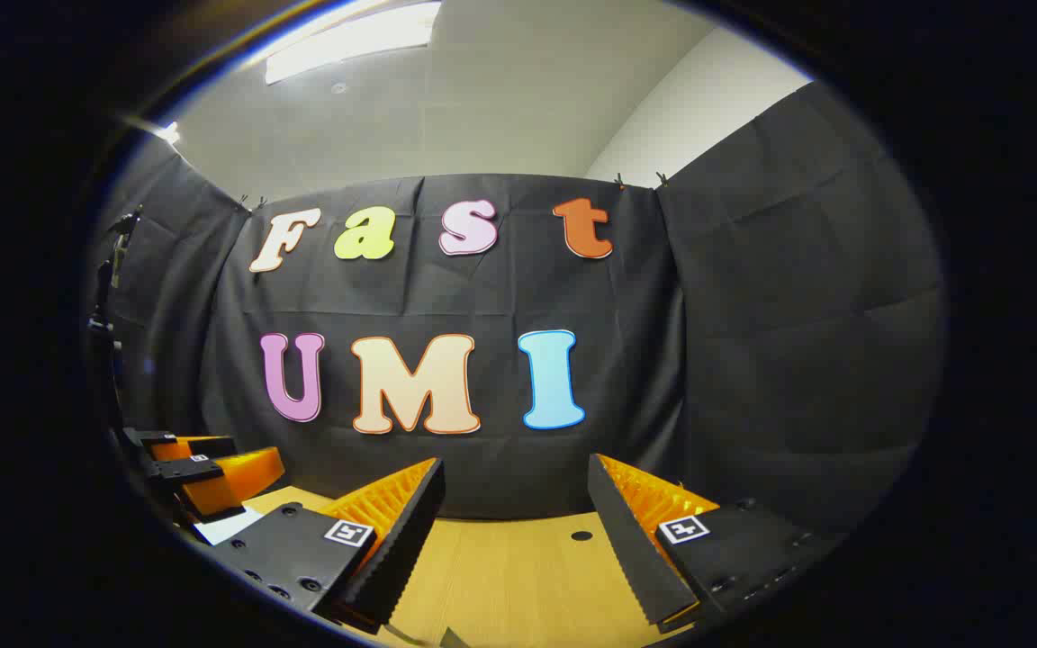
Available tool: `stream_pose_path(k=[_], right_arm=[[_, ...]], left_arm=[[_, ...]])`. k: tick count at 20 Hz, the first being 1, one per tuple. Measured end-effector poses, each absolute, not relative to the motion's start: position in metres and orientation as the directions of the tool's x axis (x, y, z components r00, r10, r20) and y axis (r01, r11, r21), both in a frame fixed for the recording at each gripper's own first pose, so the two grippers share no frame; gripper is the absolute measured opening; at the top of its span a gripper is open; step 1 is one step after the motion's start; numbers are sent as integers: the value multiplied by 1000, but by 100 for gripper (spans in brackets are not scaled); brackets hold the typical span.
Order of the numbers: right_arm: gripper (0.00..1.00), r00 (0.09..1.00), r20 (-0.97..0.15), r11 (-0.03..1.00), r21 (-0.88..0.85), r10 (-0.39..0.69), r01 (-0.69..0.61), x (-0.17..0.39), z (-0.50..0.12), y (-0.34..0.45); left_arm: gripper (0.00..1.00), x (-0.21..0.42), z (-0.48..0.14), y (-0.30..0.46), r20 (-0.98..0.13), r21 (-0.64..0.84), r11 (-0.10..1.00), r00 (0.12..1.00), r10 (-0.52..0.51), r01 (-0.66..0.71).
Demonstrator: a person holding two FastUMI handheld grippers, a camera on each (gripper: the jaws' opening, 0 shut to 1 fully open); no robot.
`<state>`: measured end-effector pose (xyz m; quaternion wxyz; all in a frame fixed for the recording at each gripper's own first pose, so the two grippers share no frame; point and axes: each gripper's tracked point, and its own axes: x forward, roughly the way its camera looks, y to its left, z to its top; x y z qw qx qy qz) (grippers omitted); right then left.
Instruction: First open the suitcase, pack the skin care products into it, and then close the suitcase.
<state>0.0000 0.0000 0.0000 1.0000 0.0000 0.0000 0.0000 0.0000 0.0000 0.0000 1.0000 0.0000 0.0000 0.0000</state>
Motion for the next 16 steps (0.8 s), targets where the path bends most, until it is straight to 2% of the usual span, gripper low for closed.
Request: stream_pose_path(k=[3, 8, 12, 16], right_arm=[[99, 1000, -9, 999, 21, 25, -25, 8, -8, -3], [98, 991, -25, 991, 36, 128, -127, 24, -27, 8], [98, 968, -41, 963, 117, 249, -243, 34, -40, 32], [98, 969, -32, 964, 110, 246, -242, 48, -39, 39]], left_arm=[[95, 0, -1, -7, 9, -9, 1000, 1000, 0, 1], [94, -2, -18, 11, -14, 47, 995, 996, 92, -91], [95, -10, -51, 46, -95, 129, 973, 974, 203, -191], [95, -14, -96, 76, -190, 178, 961, 951, 246, -213]])
